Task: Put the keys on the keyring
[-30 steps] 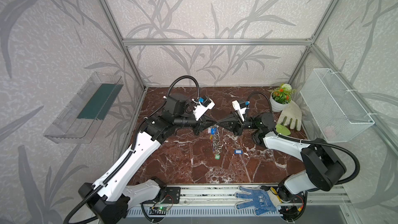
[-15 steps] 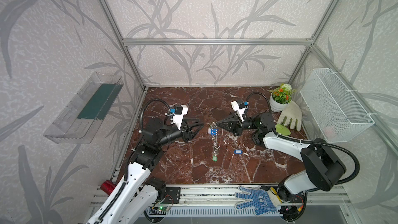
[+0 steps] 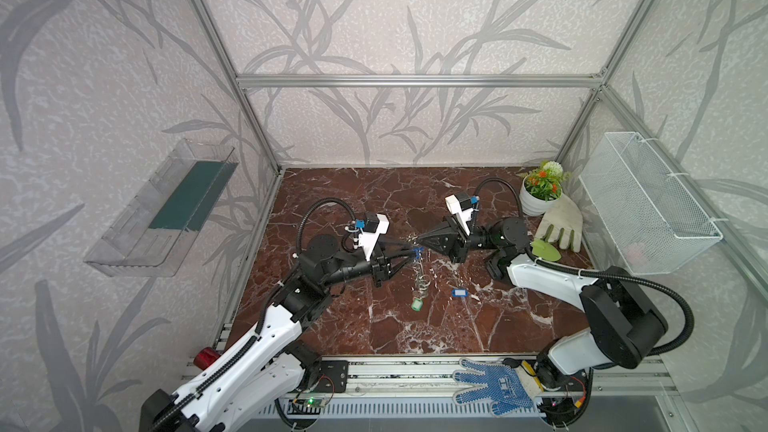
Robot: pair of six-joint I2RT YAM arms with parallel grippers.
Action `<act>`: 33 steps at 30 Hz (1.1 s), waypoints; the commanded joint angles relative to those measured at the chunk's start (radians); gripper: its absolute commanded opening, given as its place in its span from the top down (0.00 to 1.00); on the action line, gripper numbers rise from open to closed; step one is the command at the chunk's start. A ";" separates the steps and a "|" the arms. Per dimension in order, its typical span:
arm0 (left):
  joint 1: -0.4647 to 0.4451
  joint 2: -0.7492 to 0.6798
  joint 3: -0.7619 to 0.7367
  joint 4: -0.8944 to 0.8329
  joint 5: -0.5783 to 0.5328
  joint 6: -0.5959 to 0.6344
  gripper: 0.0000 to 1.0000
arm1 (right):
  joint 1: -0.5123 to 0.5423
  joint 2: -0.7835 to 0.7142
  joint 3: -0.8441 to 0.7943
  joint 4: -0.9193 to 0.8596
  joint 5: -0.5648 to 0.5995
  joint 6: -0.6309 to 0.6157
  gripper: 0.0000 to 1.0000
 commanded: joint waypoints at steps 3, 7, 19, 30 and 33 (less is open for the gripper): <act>-0.005 -0.005 0.040 0.044 -0.028 0.017 0.70 | 0.007 -0.043 0.008 0.052 0.010 0.006 1.00; -0.005 -0.029 0.044 0.012 -0.074 0.027 0.70 | 0.007 -0.045 0.007 0.052 0.008 0.006 1.00; -0.003 -0.048 0.050 -0.025 -0.103 0.029 0.75 | 0.010 -0.044 0.008 0.052 0.007 0.010 1.00; -0.004 0.007 0.055 0.031 -0.055 0.012 0.84 | 0.012 -0.042 0.008 0.052 0.002 0.012 1.00; -0.005 0.015 0.059 0.030 -0.053 0.014 0.86 | 0.014 -0.042 0.008 0.052 0.001 0.012 1.00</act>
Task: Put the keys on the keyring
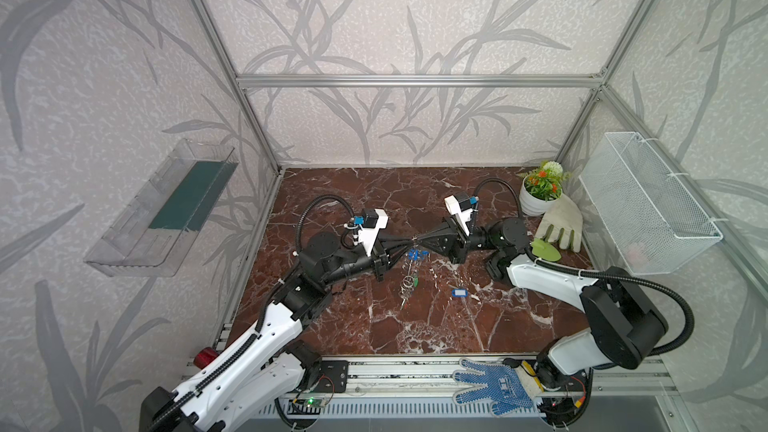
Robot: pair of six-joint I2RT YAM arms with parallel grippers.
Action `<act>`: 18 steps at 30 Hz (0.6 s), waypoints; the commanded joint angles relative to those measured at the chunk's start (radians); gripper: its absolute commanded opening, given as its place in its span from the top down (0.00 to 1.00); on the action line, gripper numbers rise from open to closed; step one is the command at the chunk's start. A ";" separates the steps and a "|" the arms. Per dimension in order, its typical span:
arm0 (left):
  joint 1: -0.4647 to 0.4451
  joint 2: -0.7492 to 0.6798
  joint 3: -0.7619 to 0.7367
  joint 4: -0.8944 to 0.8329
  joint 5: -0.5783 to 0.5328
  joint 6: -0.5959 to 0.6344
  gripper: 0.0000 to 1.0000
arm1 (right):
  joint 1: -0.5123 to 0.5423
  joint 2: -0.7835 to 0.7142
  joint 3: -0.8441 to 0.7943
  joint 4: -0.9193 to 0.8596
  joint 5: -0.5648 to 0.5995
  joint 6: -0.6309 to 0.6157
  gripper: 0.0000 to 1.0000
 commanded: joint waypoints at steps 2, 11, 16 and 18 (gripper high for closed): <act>-0.002 0.007 0.034 0.029 0.019 -0.004 0.89 | 0.008 -0.040 0.008 0.055 0.003 0.008 1.00; -0.002 0.009 0.038 0.013 0.031 0.001 0.93 | 0.007 -0.040 0.010 0.055 0.003 0.009 1.00; -0.001 0.015 0.042 0.009 0.041 0.001 0.88 | 0.008 -0.038 0.013 0.055 0.005 0.009 1.00; -0.001 0.020 0.041 0.014 0.045 -0.002 0.85 | 0.009 -0.037 0.015 0.055 0.006 0.009 1.00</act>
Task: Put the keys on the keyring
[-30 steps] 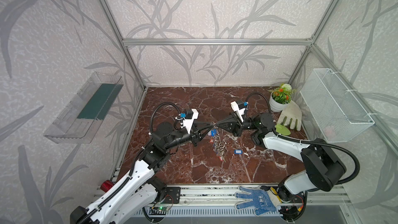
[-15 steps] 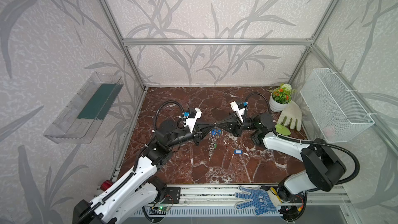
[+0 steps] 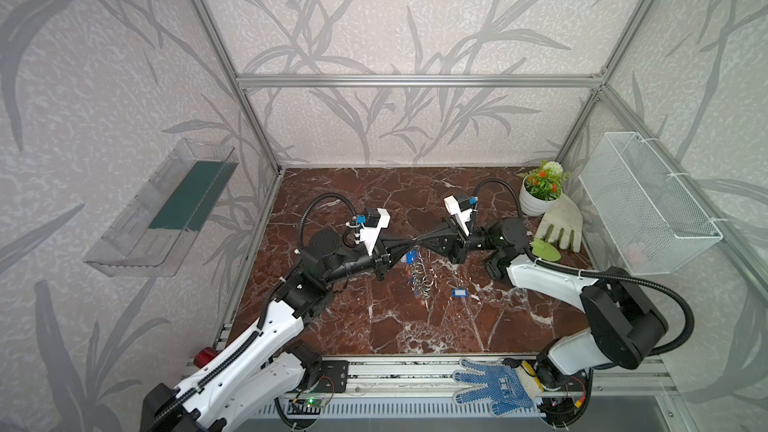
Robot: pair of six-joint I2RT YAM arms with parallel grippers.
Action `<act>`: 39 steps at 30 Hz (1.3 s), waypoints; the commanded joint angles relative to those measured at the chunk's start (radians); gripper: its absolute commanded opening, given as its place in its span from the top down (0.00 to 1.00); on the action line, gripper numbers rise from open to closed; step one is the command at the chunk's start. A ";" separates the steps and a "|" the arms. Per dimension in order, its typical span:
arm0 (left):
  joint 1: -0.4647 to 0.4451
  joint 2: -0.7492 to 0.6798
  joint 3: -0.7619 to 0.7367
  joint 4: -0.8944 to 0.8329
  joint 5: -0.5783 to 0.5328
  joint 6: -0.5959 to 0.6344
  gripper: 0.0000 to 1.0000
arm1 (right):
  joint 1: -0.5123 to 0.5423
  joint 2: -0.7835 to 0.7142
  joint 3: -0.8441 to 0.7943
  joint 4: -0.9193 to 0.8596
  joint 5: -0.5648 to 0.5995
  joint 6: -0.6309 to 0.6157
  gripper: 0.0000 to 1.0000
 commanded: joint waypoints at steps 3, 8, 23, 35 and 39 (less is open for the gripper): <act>-0.003 0.009 0.028 0.015 0.026 -0.005 0.87 | 0.005 -0.035 0.017 0.060 0.007 0.008 1.00; -0.003 0.004 0.025 0.014 0.022 -0.004 0.95 | 0.007 -0.035 0.017 0.060 0.007 0.010 1.00; -0.003 0.021 0.163 -0.267 0.023 0.160 1.00 | -0.004 -0.042 0.004 0.060 0.004 0.005 0.79; -0.003 0.070 0.300 -0.458 0.069 0.285 1.00 | -0.026 -0.045 -0.010 0.060 0.001 0.005 0.76; -0.002 0.087 0.323 -0.469 0.078 0.294 1.00 | -0.025 -0.034 -0.009 0.061 -0.008 0.007 0.78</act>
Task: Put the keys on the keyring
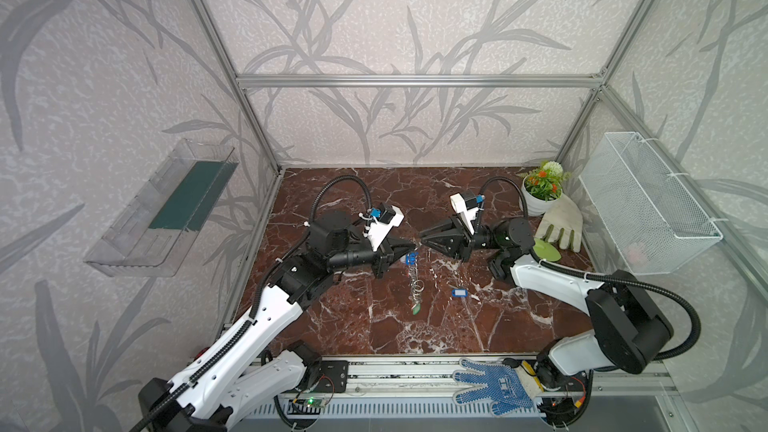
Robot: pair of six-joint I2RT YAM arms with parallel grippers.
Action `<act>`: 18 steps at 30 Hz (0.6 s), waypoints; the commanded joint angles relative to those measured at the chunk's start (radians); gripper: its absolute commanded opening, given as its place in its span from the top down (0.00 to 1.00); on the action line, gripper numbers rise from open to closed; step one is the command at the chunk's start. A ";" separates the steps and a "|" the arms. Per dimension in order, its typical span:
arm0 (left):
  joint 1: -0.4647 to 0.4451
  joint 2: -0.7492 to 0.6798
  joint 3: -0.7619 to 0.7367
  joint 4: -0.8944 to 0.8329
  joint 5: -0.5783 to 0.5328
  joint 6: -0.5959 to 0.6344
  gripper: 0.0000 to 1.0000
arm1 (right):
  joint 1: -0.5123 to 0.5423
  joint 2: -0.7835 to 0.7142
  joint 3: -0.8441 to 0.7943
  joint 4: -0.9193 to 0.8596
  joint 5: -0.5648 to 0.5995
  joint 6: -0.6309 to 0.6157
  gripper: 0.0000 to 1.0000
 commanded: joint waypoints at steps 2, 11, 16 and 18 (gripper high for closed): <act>-0.001 0.004 0.064 0.015 0.039 0.044 1.00 | 0.000 -0.003 -0.005 0.042 -0.016 0.000 0.79; -0.001 0.020 0.081 0.043 0.037 0.036 1.00 | 0.004 0.009 -0.011 0.042 -0.033 -0.001 0.81; -0.002 0.010 0.087 0.065 0.025 0.025 1.00 | 0.004 0.014 -0.004 0.042 -0.036 0.003 0.81; -0.002 0.006 0.087 0.071 0.019 0.022 1.00 | 0.004 0.015 0.002 0.042 -0.037 0.006 0.81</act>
